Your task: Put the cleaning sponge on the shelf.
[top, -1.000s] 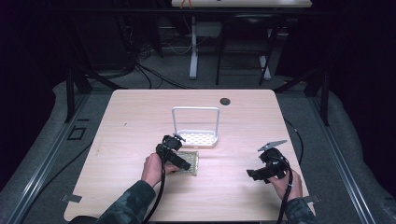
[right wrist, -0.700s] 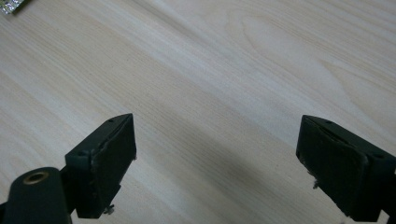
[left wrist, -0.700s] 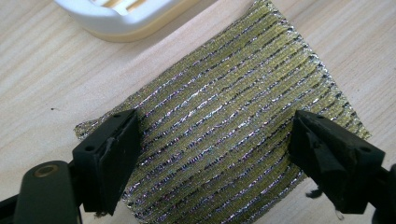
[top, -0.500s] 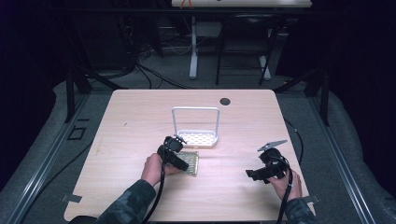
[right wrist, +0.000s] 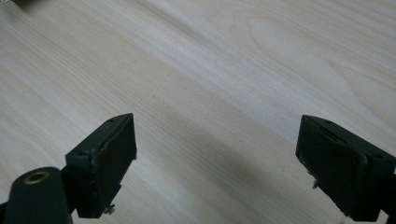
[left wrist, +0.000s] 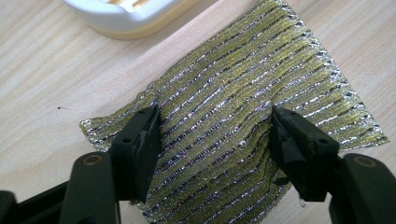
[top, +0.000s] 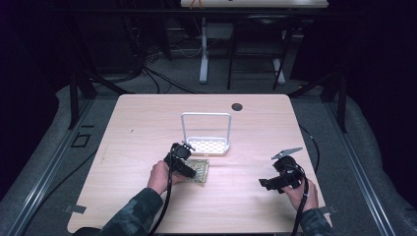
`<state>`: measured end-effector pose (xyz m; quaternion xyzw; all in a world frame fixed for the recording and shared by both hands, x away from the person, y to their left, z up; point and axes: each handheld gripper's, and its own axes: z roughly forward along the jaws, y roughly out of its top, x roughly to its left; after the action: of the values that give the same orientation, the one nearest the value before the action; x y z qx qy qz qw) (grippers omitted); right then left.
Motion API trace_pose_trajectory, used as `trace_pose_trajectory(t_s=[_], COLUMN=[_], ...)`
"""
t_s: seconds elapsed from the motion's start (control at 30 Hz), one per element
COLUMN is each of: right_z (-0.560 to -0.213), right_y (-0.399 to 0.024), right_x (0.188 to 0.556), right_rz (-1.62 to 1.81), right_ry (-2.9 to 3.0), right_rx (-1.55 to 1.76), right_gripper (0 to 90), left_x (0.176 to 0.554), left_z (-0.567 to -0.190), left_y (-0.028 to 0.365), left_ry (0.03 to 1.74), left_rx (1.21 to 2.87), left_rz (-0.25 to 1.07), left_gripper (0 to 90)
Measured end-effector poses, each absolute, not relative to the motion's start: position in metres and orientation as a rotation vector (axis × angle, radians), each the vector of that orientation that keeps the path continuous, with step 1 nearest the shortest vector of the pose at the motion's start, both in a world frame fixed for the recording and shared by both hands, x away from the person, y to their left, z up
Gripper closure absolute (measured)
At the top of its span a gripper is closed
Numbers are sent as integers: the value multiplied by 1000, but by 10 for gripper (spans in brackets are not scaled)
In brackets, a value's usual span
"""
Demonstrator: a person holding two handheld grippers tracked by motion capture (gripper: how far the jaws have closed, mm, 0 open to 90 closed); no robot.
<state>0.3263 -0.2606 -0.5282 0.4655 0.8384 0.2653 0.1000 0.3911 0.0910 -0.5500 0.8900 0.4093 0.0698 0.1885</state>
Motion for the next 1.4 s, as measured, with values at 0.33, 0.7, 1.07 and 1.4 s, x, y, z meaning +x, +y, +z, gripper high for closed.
trace_pose_trajectory(t_s=[0.33,0.7,1.07,1.4], right_z=[-529,-529,-532,-530], right_y=[-261,-261,-261,-263], right_x=[327,327,328,328], right_rz=[780,767,766,763], right_ry=[2479,2484,2490,2478], right_rx=[1367,1369,1370,1378], right_gripper=[120,120,122,121], left_x=[387,381,377,369], left_z=[-550,-551,-546,-531], left_y=[97,102,105,103], left_ry=[1127,1083,1054,1028], left_rx=[2473,2437,2397,2354], left_rz=[239,292,301,327], left_gripper=[486,590,613,610])
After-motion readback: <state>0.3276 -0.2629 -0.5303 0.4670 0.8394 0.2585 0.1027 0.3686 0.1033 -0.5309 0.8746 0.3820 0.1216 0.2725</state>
